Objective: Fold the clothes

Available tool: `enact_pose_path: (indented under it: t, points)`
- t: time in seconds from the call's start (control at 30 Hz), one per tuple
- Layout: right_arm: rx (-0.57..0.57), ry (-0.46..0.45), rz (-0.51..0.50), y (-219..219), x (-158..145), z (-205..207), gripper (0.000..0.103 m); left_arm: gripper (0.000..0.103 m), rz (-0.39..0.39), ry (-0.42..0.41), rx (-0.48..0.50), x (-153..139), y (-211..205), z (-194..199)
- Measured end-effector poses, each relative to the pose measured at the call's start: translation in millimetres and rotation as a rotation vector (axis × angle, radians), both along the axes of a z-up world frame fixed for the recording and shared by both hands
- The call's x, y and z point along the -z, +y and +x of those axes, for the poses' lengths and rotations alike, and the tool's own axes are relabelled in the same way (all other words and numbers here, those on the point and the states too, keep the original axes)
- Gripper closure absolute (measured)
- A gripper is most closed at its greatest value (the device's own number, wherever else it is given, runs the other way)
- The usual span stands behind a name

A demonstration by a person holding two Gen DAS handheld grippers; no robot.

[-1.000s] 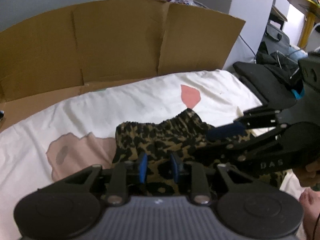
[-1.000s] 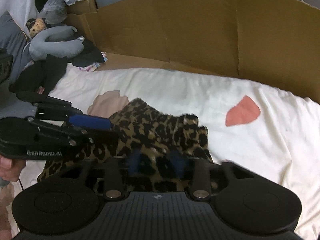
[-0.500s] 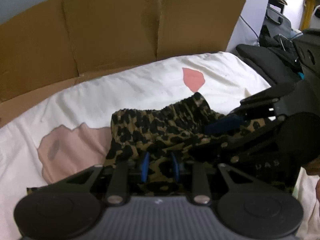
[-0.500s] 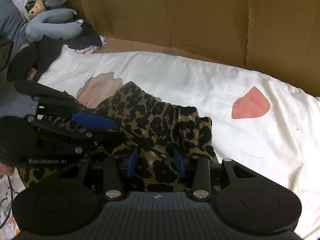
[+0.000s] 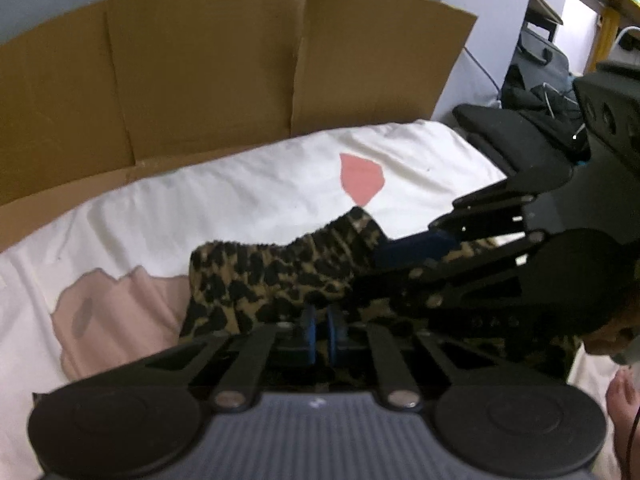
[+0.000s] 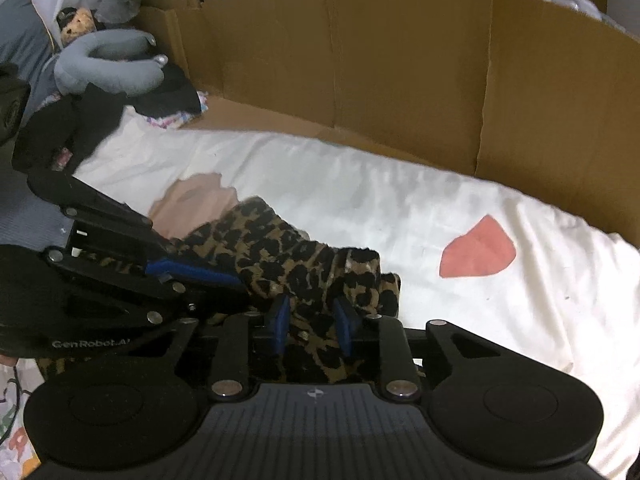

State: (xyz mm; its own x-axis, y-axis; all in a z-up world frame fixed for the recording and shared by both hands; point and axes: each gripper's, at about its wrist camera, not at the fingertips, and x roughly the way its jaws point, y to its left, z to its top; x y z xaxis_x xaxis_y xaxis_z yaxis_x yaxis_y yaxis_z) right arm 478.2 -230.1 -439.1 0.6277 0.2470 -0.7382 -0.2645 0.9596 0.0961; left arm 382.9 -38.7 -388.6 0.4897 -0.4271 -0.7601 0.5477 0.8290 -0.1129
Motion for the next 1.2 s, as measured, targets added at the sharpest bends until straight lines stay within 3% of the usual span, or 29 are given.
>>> enact_pose_path:
  t: [0.2,0.4,0.6,0.7,0.77,0.83,1.03,1.2]
  points:
    - [0.026,0.047,0.002,-9,12,12,0.083,0.097,-0.014,0.041,-0.032,14,-2,6]
    - [0.082,0.094,0.103,-23,9,18,0.084,0.097,-0.041,0.068,-0.066,3,4,4]
    - [0.101,0.01,0.134,-38,-20,-3,0.072,0.094,-0.078,-0.003,-0.095,-28,28,-5]
    - [0.137,-0.005,0.129,-53,-27,-11,0.071,0.089,-0.067,-0.019,-0.128,-35,44,-6]
    - [0.162,-0.002,0.121,-64,-28,-15,0.071,0.077,-0.054,-0.017,-0.167,-36,58,-6]
    - [0.191,0.009,0.118,-75,-28,-21,0.071,0.073,-0.04,-0.01,-0.211,-35,73,-6]
    - [0.269,0.051,0.115,-103,-18,-40,0.071,0.065,0.009,-0.003,-0.34,-29,118,-9]
    - [0.291,0.086,0.114,-111,-7,-49,0.071,0.065,0.032,0.018,-0.392,-21,140,-14]
